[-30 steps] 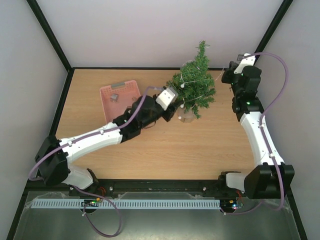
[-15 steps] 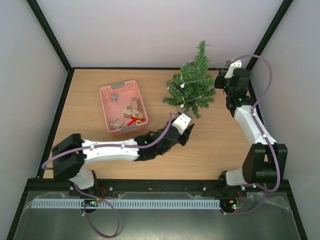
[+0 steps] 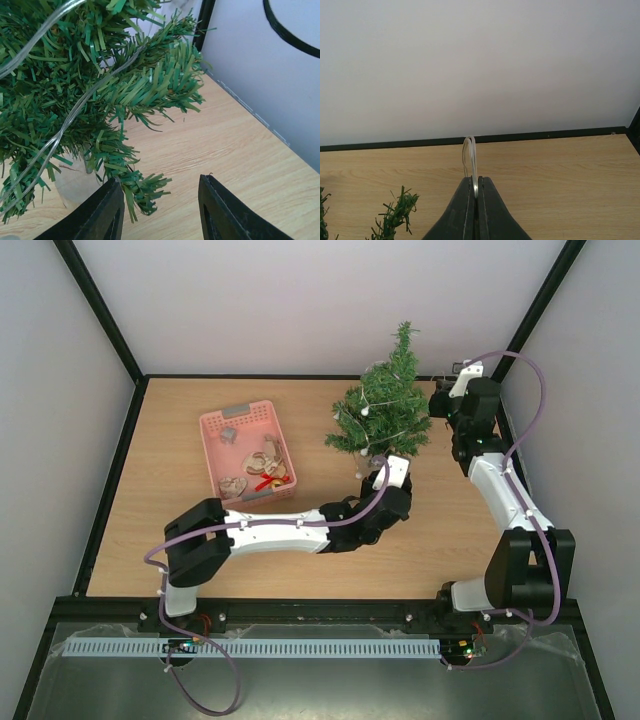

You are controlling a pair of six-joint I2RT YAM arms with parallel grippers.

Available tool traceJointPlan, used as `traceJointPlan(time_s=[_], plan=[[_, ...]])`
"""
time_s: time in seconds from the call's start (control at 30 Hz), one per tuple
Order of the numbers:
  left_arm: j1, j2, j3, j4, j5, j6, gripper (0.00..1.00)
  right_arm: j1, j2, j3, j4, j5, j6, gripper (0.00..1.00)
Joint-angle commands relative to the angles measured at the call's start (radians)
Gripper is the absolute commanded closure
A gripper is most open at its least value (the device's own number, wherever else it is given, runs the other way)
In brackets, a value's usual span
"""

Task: Decorate the small christmas tree
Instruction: Wrap the decoration item around the Christmas tree.

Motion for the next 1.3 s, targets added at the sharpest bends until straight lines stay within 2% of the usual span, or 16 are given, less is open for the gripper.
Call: traceJointPlan(time_s=[0.0,0.13,0.2,0.43,0.87,1.1,1.27], plan=[[0.013,0.045,0.044,-0.037,-0.079,-0.036,0.57,-0.004,-0.028,-0.011,0.042,-0.01,0.0,0.98],[0.029,0.068,0.058,-0.067,-0.079,-0.052,0.57,-0.005,-0.024,-0.01,0.043,-0.014,0.0,0.98],[0.032,0.074,0.063,-0.091,-0.111,-0.063,0.61,-0.005,-0.024,-0.01,0.042,-0.016,0.0,0.98],[0.056,0.028,-0.016,-0.007,-0.136,0.038,0.96,-0.004,-0.031,-0.015,0.031,-0.063,0.01,0.98],[0.18,-0.159,-0.26,0.156,0.052,0.202,0.98,-0.004,-0.131,-0.118,-0.002,-0.163,0.056,0.98],[0.282,-0.223,-0.346,0.203,0.118,0.243,0.98,-0.002,-0.176,-0.187,-0.005,-0.223,0.126,0.98],[0.348,-0.236,-0.343,0.221,0.174,0.295,0.98,0.006,-0.2,-0.24,0.023,-0.297,0.158,0.98]])
